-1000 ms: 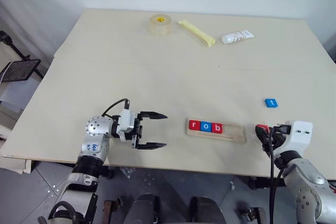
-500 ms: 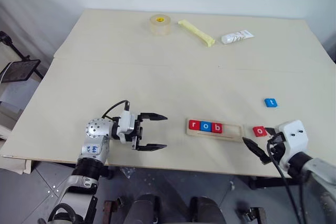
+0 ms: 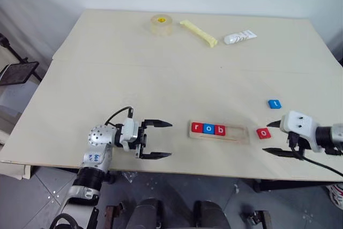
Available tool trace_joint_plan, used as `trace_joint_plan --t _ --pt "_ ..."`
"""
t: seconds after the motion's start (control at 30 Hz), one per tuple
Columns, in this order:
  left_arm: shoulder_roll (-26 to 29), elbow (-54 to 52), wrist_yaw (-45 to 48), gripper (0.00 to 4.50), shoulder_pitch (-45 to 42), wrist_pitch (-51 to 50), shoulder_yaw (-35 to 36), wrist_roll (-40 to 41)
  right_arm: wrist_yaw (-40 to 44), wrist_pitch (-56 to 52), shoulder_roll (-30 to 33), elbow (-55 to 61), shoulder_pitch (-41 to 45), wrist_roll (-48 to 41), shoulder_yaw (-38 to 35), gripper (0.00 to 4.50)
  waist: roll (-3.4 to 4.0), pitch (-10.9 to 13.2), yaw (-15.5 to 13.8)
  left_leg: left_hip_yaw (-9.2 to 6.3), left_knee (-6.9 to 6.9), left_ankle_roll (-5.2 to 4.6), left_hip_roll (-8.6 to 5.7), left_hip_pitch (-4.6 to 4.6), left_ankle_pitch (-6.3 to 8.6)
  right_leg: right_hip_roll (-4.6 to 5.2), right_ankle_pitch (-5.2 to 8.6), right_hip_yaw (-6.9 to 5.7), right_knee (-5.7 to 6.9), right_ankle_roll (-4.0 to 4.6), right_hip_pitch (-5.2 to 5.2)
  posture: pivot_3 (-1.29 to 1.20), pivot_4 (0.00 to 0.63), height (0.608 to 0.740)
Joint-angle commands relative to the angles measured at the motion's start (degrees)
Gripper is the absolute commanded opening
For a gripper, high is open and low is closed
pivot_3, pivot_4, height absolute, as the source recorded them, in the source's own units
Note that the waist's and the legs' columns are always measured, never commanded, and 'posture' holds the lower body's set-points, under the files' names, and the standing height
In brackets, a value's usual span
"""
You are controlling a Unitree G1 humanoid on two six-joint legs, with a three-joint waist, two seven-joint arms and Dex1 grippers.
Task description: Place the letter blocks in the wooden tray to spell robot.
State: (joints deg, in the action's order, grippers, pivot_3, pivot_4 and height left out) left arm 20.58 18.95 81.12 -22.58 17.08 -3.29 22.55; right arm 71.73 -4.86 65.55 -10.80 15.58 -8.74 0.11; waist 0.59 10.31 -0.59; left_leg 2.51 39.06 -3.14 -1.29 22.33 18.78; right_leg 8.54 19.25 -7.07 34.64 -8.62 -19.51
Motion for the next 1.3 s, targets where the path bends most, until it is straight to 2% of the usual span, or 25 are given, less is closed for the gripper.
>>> trace_joint_plan --t 0.03,0.1,0.3,0.43,0.63,0.67,0.77,0.97,1.13,1.27,1.3 --pt "0.8 -3.8 -1.8 4.50 1.8 -0.9 0.5 0.7 4.5 7.1 -1.4 -9.9 7.4 4.7 4.6 4.45 -0.01 0.0 0.1 -0.04 0.00 0.00 0.01 0.00 0.00 0.00 0.00 -0.03 0.02 0.00 0.01 0.00 0.150 0.740" --pt "1.0 -5.3 -2.8 4.50 2.9 -1.5 0.6 0.8 6.2 10.0 -3.2 -15.1 11.9 6.8 7.4 4.45 -0.01 0.0 0.2 -0.12 0.02 0.00 0.01 0.04 0.00 0.01 0.00 -0.14 0.03 0.00 0.01 0.00 0.150 0.740" --pt "1.9 -8.1 -4.9 4.50 4.9 -2.4 0.9 0.7 9.3 16.8 -5.8 -24.7 18.7 11.2 11.4 4.45 -0.03 0.0 0.4 -0.21 0.06 0.01 0.01 0.03 0.00 0.02 0.00 -0.20 0.05 0.00 0.10 0.00 0.150 0.740" --pt "2.1 -9.2 -6.4 4.50 5.7 -2.6 0.9 0.8 10.5 17.7 -7.3 -27.4 21.0 11.6 11.8 3.60 -0.08 0.0 0.6 -0.24 0.08 0.01 0.01 0.00 0.00 0.01 0.00 -0.21 0.05 0.00 0.16 0.00 0.150 0.740" --pt "1.7 -8.1 -6.9 4.50 5.0 -2.2 0.4 0.5 11.3 15.8 -6.6 -25.6 20.4 10.7 10.7 1.57 -0.09 0.0 0.7 -0.24 0.10 0.03 0.02 -0.01 -0.01 0.01 0.00 -0.20 0.05 0.00 0.16 0.00 0.150 0.740" --pt "1.5 -7.8 -6.9 4.50 4.6 -2.1 0.3 0.4 11.2 14.8 -6.3 -24.6 20.1 10.3 10.2 1.46 -0.09 0.0 0.7 -0.24 0.10 0.03 0.02 -0.01 -0.01 0.01 0.00 -0.19 0.05 0.00 0.16 0.00 0.150 0.740" --pt "0.9 -6.3 -6.7 4.50 3.2 -1.8 0.1 0.3 11.4 10.3 -4.7 -19.4 18.9 8.8 8.3 1.46 -0.08 0.0 0.6 -0.24 0.10 0.03 0.02 0.00 -0.01 0.01 0.00 -0.20 0.06 0.00 0.15 0.00 0.150 0.740" --pt "-0.4 -1.4 -5.3 4.50 0.0 0.2 -0.2 -0.1 12.5 -12.6 -1.6 2.9 15.0 0.5 2.9 1.46 0.05 0.0 0.3 -0.24 0.09 0.04 0.00 0.09 0.00 0.02 0.00 -0.21 0.12 0.00 -0.01 0.00 0.150 0.740" --pt "-1.7 0.9 -4.7 4.50 -1.6 1.4 -0.6 -0.2 9.3 -24.7 -2.4 15.7 12.6 -2.9 2.8 1.46 0.04 0.0 0.1 -0.32 0.08 0.06 0.01 0.08 0.01 0.03 0.00 -0.25 0.13 0.01 0.01 0.00 0.150 0.740" --pt "-2.3 1.5 -4.3 4.50 -1.9 1.8 -0.7 -0.4 7.1 -28.3 -3.1 19.3 12.5 -3.2 4.0 1.46 0.04 0.0 -0.3 -0.31 0.08 0.06 -0.02 0.10 0.01 0.06 0.00 -0.23 0.12 0.01 0.00 0.00 0.150 0.740" --pt "-2.1 0.9 -4.1 4.50 -1.4 1.7 -0.7 -0.2 6.7 -30.1 -3.9 21.2 12.6 -2.5 6.4 1.46 0.04 0.0 -0.3 -0.31 0.08 0.06 -0.02 0.10 0.01 0.05 0.00 -0.24 0.12 0.00 0.00 0.00 0.150 0.740"
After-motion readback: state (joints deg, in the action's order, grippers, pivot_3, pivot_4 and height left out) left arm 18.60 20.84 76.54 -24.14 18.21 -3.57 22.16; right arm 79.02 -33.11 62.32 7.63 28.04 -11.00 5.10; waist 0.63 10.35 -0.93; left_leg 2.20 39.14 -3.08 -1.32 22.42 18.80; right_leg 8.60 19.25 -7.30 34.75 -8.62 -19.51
